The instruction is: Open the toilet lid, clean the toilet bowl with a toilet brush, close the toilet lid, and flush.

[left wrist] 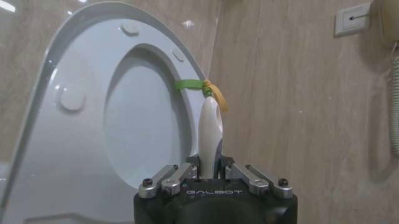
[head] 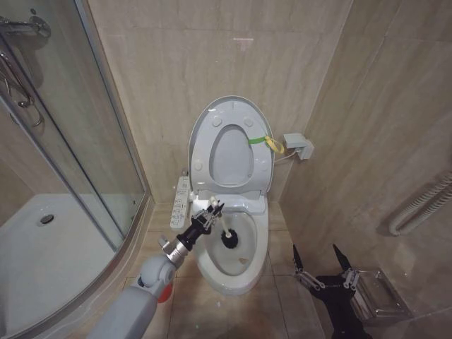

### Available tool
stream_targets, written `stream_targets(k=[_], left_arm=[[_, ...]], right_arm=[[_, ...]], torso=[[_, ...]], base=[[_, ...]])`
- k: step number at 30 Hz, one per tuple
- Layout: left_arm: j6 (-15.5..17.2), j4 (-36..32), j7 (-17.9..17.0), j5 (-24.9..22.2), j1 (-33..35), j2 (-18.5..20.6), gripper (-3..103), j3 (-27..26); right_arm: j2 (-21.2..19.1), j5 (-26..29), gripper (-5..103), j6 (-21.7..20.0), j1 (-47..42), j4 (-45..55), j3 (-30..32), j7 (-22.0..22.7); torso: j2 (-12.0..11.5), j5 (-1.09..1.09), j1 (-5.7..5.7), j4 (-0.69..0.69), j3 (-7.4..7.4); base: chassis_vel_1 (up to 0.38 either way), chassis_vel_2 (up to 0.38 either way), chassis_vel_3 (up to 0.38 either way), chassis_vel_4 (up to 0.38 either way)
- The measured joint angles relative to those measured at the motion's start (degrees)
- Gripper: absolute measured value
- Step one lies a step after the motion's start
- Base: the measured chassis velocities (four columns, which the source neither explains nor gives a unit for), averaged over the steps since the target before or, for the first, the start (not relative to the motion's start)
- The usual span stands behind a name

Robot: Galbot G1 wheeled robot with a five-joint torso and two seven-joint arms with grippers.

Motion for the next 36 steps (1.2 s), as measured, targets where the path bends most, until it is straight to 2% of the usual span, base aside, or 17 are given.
stream_targets(k=[3,13,16,19,23,24,31,36], left_arm=[[0.29,-1.25,-2.16,-0.16,1.36,0.12,20,2.12],[0.47,-1.4,-2.71,0.12,4.53,-0.08,20,5.61],[0.13,0.78,-1.17,-0.12,4.22,-0.32,20,5.81],[-0.78,5.98,2.04,-1.38,2.93,-1.16,20,5.25],[-1.8,10.52,4.56,-1.88,1.5,-1.83,20,5.09],[-1.8,10.52,4.56,-1.88,1.5,-1.83,20,5.09],[-3.94,21.54,5.49,-0.25,-2.88,-4.6,20,5.35],[-4.23,22.68,5.48,0.04,-3.94,-5.39,20,5.89]], right_arm=[[0.0,0.0,100,0.0,0.0,0.0,0.0,0.0],[0.0,0.0,100,0.0,0.0,0.0,0.0,0.0],[0.0,0.0,100,0.0,0.0,0.0,0.0,0.0],[0.0,0.0,100,0.0,0.0,0.0,0.0,-0.01],[0.0,0.0,100,0.0,0.0,0.0,0.0,0.0],[0.0,0.0,100,0.0,0.0,0.0,0.0,0.0],[0.0,0.0,100,0.0,0.0,0.0,0.0,-0.02],[0.0,0.0,100,0.0,0.0,0.0,0.0,0.0]], torso=[[0.0,0.01,0.0,-0.01,0.0],[0.01,0.01,0.0,0.0,0.0],[0.01,0.0,0.0,0.01,0.0],[0.01,0.0,0.0,0.0,0.0],[0.02,0.0,0.0,0.01,-0.01],[0.02,0.0,0.0,0.01,-0.01],[0.01,0.0,0.0,0.01,0.01],[0.01,0.0,0.0,0.0,0.01]], base=[[0.0,0.0,0.0,0.0],[0.0,0.0,0.0,0.0],[0.0,0.0,0.0,0.0],[0.0,0.0,0.0,0.0],[0.0,0.0,0.0,0.0],[0.0,0.0,0.0,0.0],[0.0,0.0,0.0,0.0],[0.0,0.0,0.0,0.0]])
